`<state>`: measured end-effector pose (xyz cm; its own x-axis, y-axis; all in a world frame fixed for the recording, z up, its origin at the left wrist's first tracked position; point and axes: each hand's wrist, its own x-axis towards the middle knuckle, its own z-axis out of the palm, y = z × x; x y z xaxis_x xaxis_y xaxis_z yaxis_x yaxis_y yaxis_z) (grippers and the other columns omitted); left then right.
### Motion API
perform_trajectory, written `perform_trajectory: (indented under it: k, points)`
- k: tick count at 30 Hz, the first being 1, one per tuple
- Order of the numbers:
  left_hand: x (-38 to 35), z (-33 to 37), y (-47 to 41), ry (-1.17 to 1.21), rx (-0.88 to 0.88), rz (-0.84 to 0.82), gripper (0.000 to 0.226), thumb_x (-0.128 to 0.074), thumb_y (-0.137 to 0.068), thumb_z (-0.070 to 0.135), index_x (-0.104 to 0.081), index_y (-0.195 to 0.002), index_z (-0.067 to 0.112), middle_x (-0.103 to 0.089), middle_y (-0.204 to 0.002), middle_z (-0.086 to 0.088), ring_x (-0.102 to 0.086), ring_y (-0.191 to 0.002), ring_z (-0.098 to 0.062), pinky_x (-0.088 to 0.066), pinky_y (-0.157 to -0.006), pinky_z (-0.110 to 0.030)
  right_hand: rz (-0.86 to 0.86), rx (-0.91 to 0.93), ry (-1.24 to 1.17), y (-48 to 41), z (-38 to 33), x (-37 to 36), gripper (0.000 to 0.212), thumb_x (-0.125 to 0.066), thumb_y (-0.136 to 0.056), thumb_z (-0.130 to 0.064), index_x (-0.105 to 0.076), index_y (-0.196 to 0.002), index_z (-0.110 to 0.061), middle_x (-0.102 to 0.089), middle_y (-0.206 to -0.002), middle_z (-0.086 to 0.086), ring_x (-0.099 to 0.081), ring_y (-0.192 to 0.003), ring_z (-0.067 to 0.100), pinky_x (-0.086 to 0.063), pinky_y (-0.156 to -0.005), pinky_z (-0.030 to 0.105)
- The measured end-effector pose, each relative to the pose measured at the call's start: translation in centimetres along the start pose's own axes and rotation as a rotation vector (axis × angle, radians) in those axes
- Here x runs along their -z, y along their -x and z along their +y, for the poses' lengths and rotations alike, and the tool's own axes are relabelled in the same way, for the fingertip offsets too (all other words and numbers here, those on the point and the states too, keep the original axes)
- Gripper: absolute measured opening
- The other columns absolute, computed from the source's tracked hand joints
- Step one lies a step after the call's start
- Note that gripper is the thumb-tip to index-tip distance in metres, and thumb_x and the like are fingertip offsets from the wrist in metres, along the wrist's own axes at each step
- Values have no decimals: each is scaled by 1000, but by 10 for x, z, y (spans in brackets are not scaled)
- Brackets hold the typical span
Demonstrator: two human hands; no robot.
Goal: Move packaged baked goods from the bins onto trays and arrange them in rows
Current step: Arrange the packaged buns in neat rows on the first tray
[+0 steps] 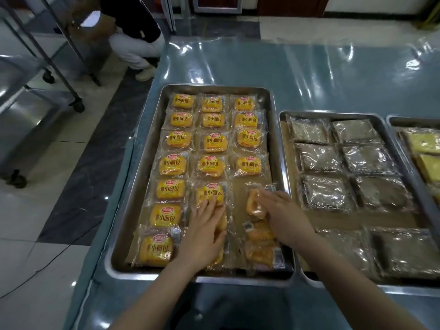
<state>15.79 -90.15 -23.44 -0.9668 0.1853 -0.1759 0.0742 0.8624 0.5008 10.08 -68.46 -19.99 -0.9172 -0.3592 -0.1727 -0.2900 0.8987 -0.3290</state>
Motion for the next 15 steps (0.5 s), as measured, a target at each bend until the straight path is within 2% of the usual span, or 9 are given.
perform_trajectory:
  k: [2, 4, 6, 7, 9, 12, 15]
  points:
    - [-5, -7, 4, -133, -51, -51, 68, -37, -96, 46, 10, -145, 41, 33, -150, 9, 38, -133, -7, 15, -112, -37, -90, 76, 151, -14, 1, 0, 64, -55, -84, -2, -39, -139, -31, -32, -151, -11, -26, -137, 22, -37, -104, 43]
    - [-6, -11, 3, -177, -59, -57, 70, -36, -96, 47, 15, -144, 40, 35, -150, 5, 39, -132, -10, 18, -111, -36, -141, 126, 278, -28, 0, -1, 66, -60, -86, -14, -32, -144, -28, -27, -154, -7, -23, -139, 23, -32, -107, 45]
    - [-8, -12, 2, -196, -63, -58, 72, -36, -96, 47, 18, -142, 41, 34, -150, 5, 39, -132, -10, 20, -109, -35, -144, 127, 259, -41, 1, 1, 65, -62, -85, -24, -34, -143, -26, -33, -151, -4, -28, -137, 22, -32, -108, 44]
    - [-10, -12, 2, -200, -65, -56, 72, -36, -96, 47, 20, -141, 42, 34, -150, 5, 39, -132, -10, 20, -109, -35, -125, 118, 213, -46, 2, 2, 62, -62, -82, -24, -39, -139, -25, -42, -145, -1, -35, -133, 22, -35, -105, 42]
    - [-13, -14, 3, -202, -64, -47, 73, -36, -95, 49, 22, -140, 43, 34, -150, 6, 39, -132, -9, 19, -110, -35, -56, 73, 123, -50, 3, 5, 49, -61, -79, -23, -46, -126, -24, -59, -120, 1, -51, -114, 22, -45, -88, 37]
    - [-15, -15, 2, -201, -65, -37, 73, -37, -94, 50, 19, -140, 43, 32, -151, 6, 39, -132, -9, 19, -109, -35, -6, -68, -152, -49, 2, 8, 29, -62, -84, -34, -46, -107, -31, -57, -89, -12, -58, -83, 12, -43, -58, 25]
    - [-16, -14, 1, -216, -64, -24, 72, -37, -93, 51, 17, -141, 41, 31, -151, 5, 38, -133, -10, 21, -108, -34, 54, -205, -575, -48, -1, 11, 10, -49, -91, -36, -56, -97, -31, -63, -82, -13, -61, -72, 8, -45, -55, 25]
